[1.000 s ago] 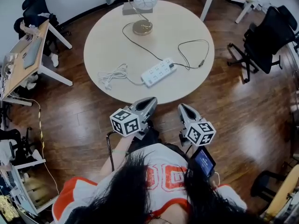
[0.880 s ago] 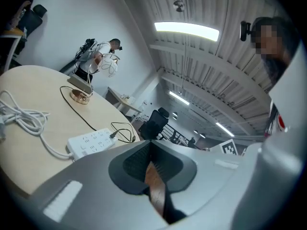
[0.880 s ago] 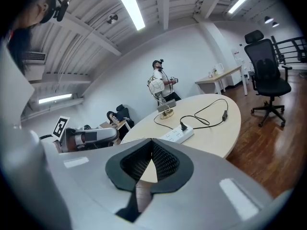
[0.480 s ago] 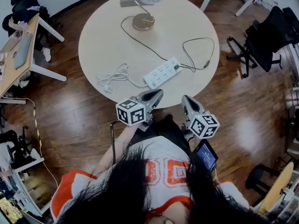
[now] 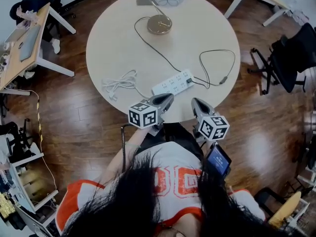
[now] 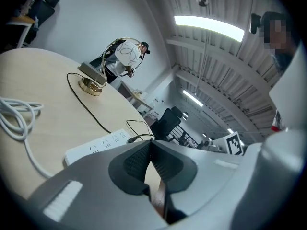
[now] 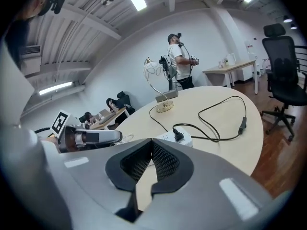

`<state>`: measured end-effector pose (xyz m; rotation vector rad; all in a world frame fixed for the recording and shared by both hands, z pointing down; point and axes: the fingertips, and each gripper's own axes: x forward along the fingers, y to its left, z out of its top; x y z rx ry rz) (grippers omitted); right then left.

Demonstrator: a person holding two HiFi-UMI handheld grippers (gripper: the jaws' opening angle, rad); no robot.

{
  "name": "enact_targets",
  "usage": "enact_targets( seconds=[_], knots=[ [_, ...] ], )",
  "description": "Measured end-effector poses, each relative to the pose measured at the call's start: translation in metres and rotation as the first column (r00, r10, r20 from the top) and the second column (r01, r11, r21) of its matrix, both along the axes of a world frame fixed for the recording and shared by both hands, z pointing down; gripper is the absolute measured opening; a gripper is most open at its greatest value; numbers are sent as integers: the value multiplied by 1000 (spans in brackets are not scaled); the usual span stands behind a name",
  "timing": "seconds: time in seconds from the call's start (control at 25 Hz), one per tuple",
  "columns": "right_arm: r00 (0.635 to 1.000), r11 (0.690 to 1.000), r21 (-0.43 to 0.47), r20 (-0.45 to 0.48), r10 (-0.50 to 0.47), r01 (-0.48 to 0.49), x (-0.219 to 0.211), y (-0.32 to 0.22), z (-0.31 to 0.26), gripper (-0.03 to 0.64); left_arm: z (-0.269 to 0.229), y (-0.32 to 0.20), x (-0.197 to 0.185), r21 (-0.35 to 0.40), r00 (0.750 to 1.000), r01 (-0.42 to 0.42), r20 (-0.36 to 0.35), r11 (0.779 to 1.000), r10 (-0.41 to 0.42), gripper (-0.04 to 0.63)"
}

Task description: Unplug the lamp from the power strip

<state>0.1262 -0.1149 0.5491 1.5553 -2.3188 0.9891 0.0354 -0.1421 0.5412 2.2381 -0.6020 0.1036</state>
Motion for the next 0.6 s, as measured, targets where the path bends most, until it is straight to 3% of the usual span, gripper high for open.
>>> enact_targets(
  seconds=[0.32,0.6],
  knots=[
    [988,991,-50,-86,-127,124,11,-45,42,2,40,-36,29,-10,987,0,163,1000,1,0],
    [958,972,-98,-176,-228,214,7,-67,72,40,70,-55,45,-32,942,-44,332,998,53,0]
  ],
)
